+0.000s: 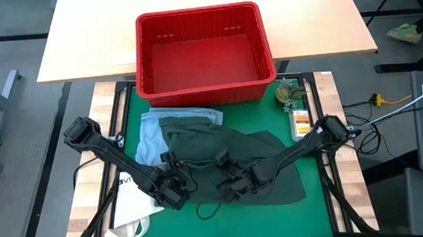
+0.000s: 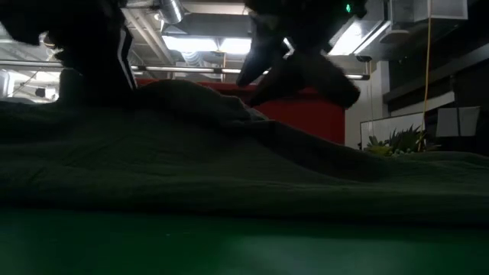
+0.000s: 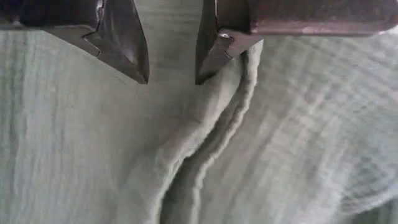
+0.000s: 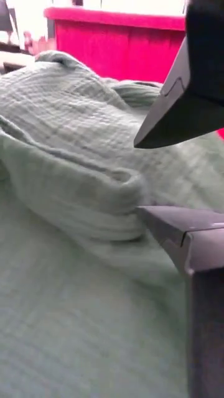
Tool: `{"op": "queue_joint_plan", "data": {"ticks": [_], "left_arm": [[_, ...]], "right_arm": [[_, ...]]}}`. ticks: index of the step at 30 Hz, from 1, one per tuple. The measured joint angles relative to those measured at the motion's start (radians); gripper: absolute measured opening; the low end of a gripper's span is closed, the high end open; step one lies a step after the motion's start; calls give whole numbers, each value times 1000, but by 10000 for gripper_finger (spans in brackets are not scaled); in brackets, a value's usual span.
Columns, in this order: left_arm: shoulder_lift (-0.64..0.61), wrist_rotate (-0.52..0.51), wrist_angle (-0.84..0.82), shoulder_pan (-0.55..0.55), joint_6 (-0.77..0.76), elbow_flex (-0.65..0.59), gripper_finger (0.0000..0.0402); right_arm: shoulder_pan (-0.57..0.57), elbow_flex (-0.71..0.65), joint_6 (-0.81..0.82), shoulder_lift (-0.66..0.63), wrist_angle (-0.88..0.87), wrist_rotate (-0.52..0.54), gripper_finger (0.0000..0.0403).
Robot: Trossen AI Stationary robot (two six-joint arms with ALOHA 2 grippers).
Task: Fold Laundry from Bin
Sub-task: Fold the green polo shirt
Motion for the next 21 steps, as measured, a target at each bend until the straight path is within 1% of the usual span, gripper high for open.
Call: {"op": "queue_joint_plan", "data": {"ticks": [4,7,15,21], "left_arm": [[-47,-22,-5,14,0,2,126],[-73,-38,-17,33,2,2,126],[-85,-26,-13,114,122,2,126],[-111,8,-10,171,150,19,126]], "right_arm": [[-23,0,51,-65,-111,-63,157],[-49,1,94,-103,-194,-91,156],[-141,1,160,-128,-405,-104,156],[-218,1,176,-128,-563,-225,156]]}}
